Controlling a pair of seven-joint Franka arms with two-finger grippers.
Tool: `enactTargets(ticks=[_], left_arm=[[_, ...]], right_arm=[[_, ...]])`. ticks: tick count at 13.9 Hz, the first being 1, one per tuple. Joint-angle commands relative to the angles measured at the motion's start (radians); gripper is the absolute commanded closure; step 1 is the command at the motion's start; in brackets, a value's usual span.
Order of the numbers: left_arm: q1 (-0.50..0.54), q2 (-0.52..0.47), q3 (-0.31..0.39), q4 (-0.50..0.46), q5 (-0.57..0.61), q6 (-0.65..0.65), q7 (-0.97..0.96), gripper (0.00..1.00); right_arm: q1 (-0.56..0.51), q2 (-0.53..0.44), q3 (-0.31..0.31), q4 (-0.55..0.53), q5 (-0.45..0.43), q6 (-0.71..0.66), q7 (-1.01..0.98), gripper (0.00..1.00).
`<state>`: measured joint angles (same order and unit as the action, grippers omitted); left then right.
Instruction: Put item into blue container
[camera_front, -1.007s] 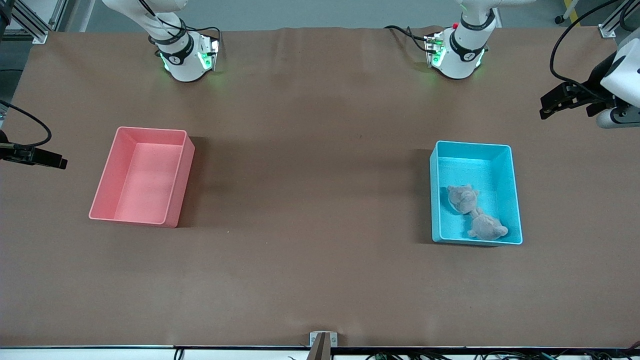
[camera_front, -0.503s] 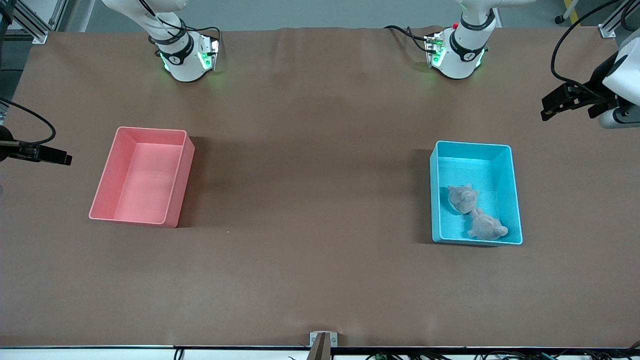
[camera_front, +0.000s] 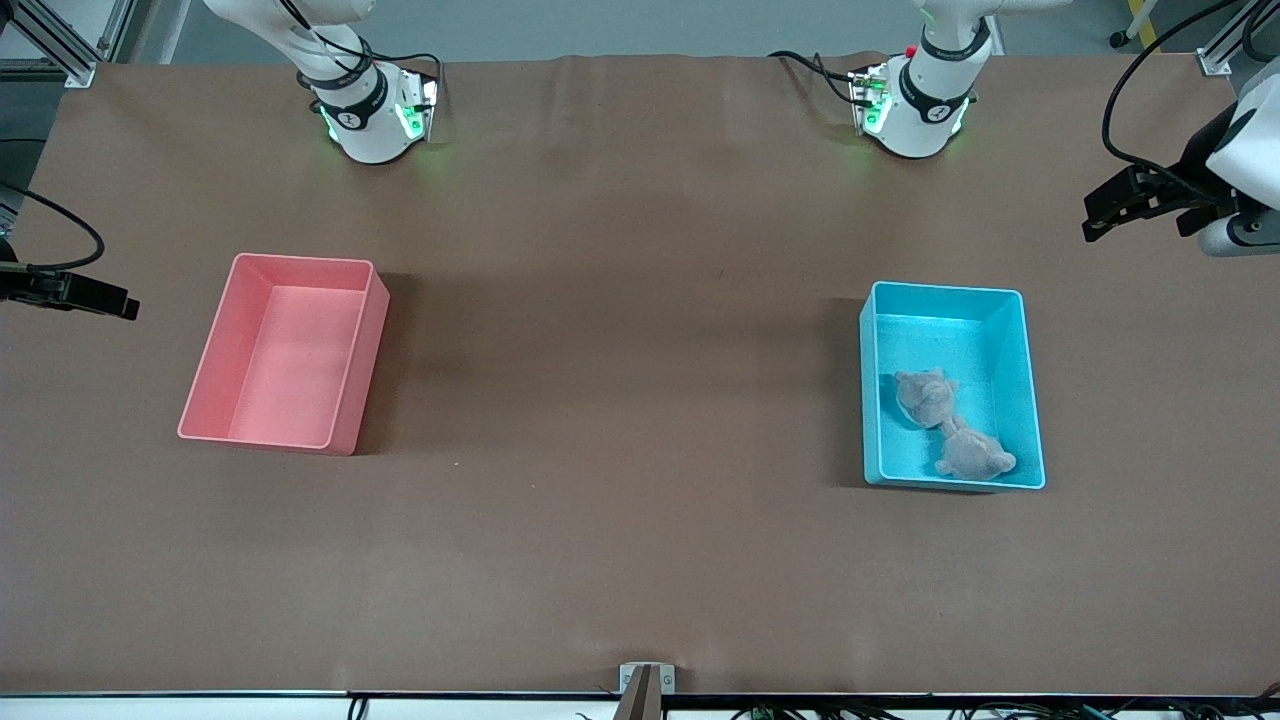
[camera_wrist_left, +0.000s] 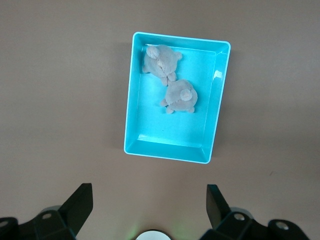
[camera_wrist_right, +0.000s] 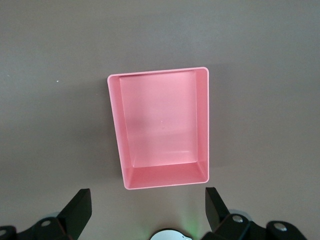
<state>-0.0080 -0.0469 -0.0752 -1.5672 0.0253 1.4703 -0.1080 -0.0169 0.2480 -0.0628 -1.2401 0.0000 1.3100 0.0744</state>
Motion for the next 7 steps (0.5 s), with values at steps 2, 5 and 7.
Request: enactTargets(ticks=[2, 5, 7], left_arm=[[0.000, -0.011, -0.002, 0.006, 0.018, 0.007, 0.022, 0.00], [0.000, -0.011, -0.002, 0.007, 0.016, 0.008, 0.021, 0.00], [0.000, -0.007, -0.002, 0.012, 0.008, 0.013, 0.024, 0.00]], right_arm=[[-0.002, -0.252, 0.001, -0.328, 0.025, 0.142, 0.007, 0.00], [0.000, -0.337, 0.001, -0.413, 0.025, 0.158, 0.007, 0.00], [0.000, -0.365, 0.001, -0.426, 0.025, 0.150, 0.004, 0.00]])
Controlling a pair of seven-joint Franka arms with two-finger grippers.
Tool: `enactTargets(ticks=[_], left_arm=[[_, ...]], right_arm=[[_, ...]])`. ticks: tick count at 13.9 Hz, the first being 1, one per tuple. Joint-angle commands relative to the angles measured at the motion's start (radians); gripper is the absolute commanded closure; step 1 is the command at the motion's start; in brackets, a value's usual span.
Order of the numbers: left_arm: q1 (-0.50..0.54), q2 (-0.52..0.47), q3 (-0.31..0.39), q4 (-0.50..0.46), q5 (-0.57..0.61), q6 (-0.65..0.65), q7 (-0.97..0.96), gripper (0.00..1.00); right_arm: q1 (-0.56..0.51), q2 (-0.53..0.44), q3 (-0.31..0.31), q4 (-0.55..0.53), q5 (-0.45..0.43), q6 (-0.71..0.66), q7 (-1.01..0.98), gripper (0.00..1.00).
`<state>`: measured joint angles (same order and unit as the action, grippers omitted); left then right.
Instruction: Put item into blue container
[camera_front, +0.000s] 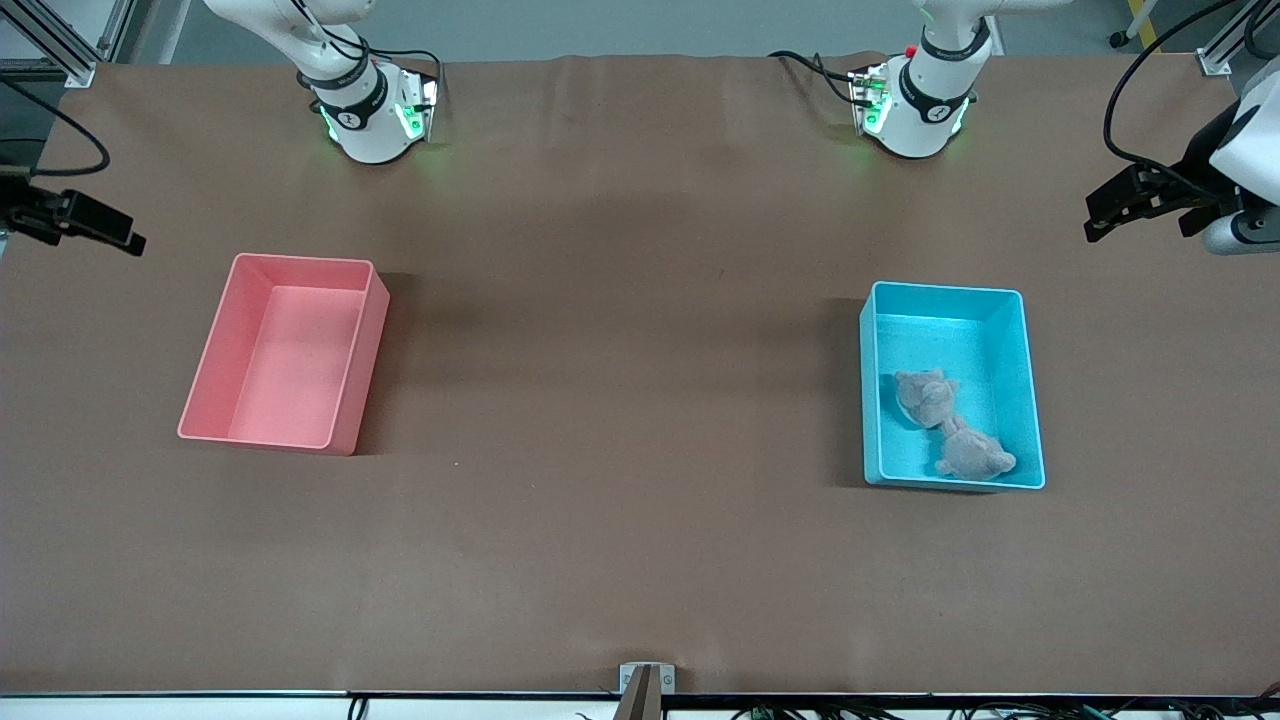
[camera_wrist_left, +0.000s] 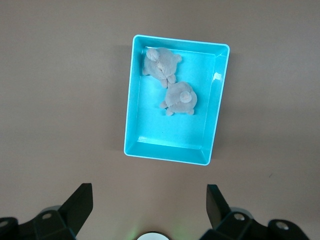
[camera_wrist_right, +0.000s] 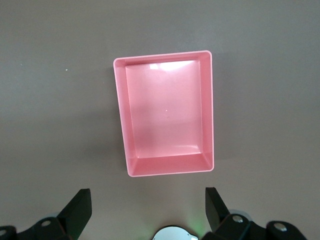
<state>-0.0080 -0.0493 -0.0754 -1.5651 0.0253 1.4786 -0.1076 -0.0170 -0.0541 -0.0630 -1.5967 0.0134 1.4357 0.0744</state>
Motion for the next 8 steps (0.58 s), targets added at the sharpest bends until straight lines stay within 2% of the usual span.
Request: enactTargets(ticks=[1, 8], left_arm=[[-0.004, -0.003, -0.001, 0.011, 0.008, 0.005, 0.023, 0.00], [-0.007, 0.005, -0.001, 0.019, 0.013, 0.005, 0.023, 0.00]], right_arm=[[0.000, -0.069, 0.002, -0.068, 0.011, 0.022, -0.001, 0.00], [-0.001, -0.087, 0.002, -0.037, -0.007, 0.011, -0.047, 0.00]])
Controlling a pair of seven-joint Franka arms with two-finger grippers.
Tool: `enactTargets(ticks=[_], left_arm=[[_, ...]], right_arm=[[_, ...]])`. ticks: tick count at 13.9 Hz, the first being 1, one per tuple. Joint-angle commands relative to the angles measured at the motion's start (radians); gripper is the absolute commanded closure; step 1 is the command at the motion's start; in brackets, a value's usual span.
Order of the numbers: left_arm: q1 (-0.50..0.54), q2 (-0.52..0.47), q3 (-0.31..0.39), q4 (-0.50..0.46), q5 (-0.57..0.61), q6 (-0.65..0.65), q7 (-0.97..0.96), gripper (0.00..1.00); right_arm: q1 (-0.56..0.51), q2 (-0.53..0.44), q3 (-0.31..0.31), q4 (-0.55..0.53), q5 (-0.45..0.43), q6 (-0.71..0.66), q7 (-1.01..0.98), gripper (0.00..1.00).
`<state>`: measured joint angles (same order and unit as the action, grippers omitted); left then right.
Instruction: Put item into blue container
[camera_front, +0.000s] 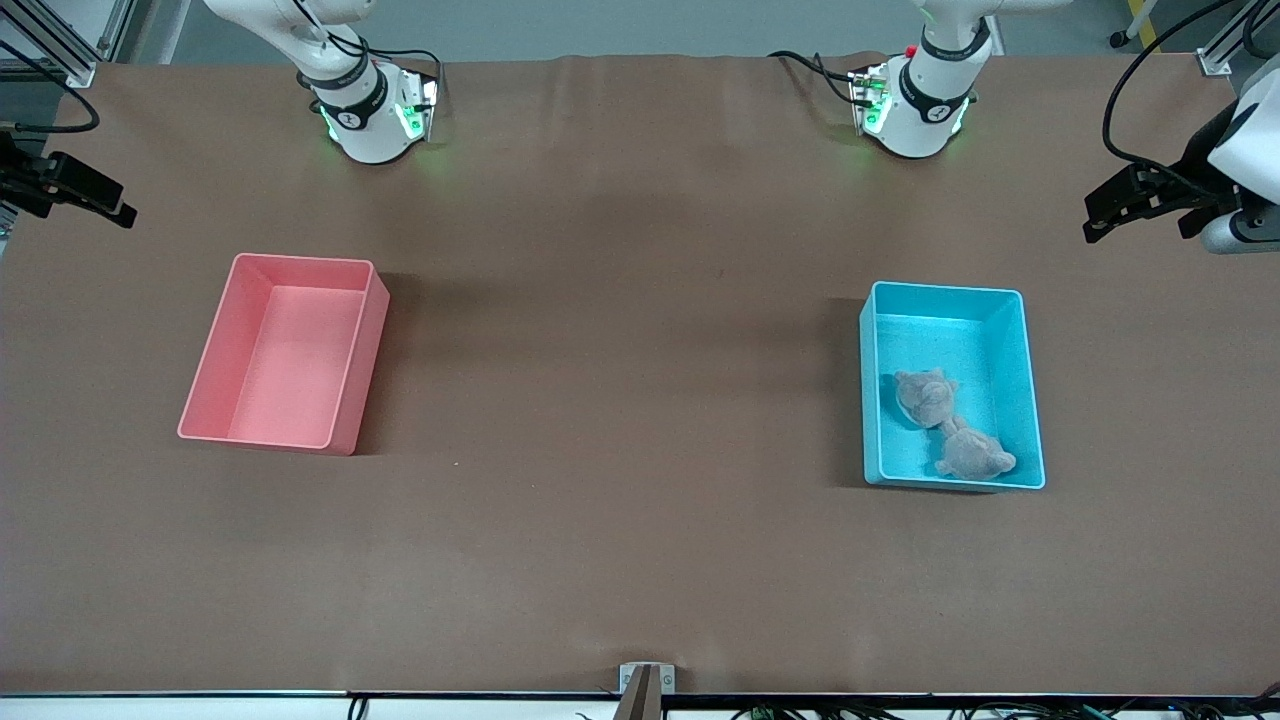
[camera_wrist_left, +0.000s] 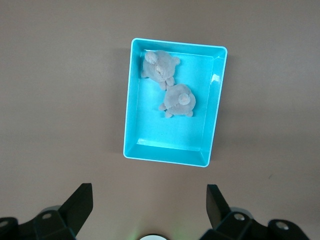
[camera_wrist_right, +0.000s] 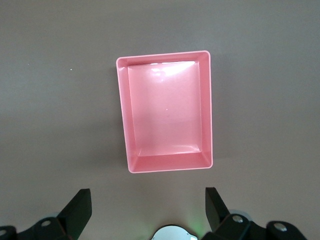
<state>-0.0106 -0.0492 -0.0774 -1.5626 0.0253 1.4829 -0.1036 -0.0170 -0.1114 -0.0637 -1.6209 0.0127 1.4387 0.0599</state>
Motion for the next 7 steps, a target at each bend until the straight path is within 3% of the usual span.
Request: enactTargets(ticks=[1, 7], left_arm=[[-0.005, 0.005, 0.001, 0.016, 0.013, 0.000, 0.021, 0.00], [-0.005, 0.005, -0.019, 0.018, -0.039, -0.001, 0.045, 0.00]], right_arm=[[-0.001, -0.028, 0.002, -0.002, -0.013, -0.006, -0.038, 0.00], [-0.004, -0.027, -0.004, 0.052, -0.017, -0.076, -0.097, 0.00]])
